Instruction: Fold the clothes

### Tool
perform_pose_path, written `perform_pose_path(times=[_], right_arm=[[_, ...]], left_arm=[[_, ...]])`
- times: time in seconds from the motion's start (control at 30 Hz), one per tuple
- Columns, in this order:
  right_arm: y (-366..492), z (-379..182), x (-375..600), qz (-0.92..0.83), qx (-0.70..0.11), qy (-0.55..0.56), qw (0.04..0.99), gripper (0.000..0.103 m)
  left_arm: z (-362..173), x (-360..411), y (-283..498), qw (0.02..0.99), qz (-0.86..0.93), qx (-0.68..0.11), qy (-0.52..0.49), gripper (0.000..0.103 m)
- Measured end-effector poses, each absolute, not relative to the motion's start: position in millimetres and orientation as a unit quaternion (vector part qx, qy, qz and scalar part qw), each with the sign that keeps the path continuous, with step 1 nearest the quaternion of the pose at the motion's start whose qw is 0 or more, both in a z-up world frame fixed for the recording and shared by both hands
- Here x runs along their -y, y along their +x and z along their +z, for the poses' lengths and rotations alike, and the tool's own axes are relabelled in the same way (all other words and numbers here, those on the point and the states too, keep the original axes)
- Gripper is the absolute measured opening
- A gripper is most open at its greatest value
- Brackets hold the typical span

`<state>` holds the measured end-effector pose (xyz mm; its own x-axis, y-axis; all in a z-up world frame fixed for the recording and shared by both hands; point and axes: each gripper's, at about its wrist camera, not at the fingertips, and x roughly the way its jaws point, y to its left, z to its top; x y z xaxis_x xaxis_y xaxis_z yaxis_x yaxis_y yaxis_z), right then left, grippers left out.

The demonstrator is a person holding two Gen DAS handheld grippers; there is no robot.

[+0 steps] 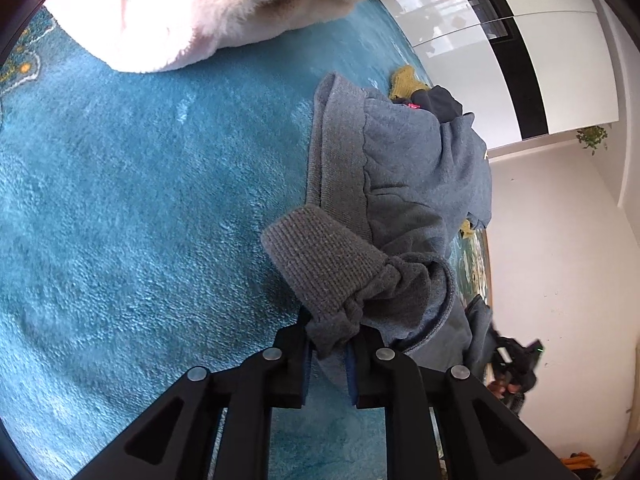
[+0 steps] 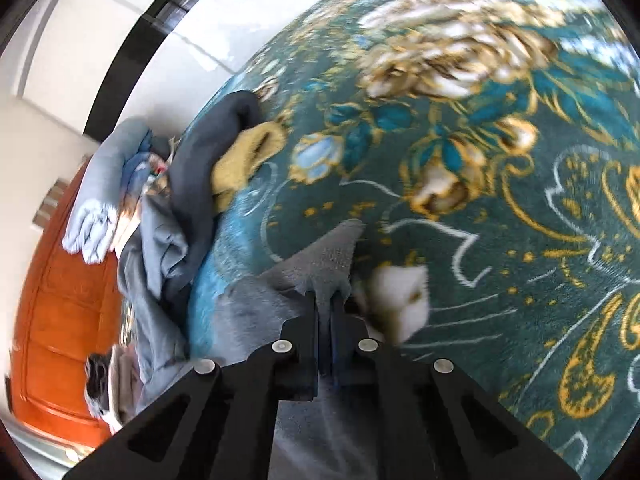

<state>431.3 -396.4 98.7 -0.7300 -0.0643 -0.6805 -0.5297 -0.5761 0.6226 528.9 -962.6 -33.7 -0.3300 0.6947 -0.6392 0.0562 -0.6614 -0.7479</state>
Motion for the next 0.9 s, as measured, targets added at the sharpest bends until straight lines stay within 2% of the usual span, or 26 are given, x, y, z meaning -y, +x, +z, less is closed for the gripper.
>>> perform_pose_path(times=[0.13, 0.23, 0.47, 0.53, 0.7, 0.9], right_arm=[[466, 149, 388, 0.855, -0.435, -0.249, 0.133, 0.004], [517, 184, 367, 0.874, -0.423, -0.17, 0.168, 0.004], [622, 111, 347, 0.815, -0.475, -0.182, 0.278, 0.004], [651, 90, 342, 0.795, -0.491, -0.184, 0.305, 0.004], [670, 66, 343, 0.775, -0.533, -0.166, 0.296, 0.004], [668, 65, 343, 0.778, -0.531, -0.171, 0.289, 0.004]], left_arm=[[-28, 972, 550, 0.213, 0.742, 0.344, -0.535, 0.016], [-27, 972, 551, 0.212, 0.742, 0.342, -0.536, 0.016], [-21, 1004, 595, 0.218, 0.728, 0.342, -0.553, 0.03], [-20, 1009, 607, 0.218, 0.728, 0.343, -0.552, 0.037], [4, 1047, 638, 0.231, 0.731, 0.365, -0.528, 0.062], [18, 1093, 671, 0.21, 0.734, 0.383, -0.52, 0.062]])
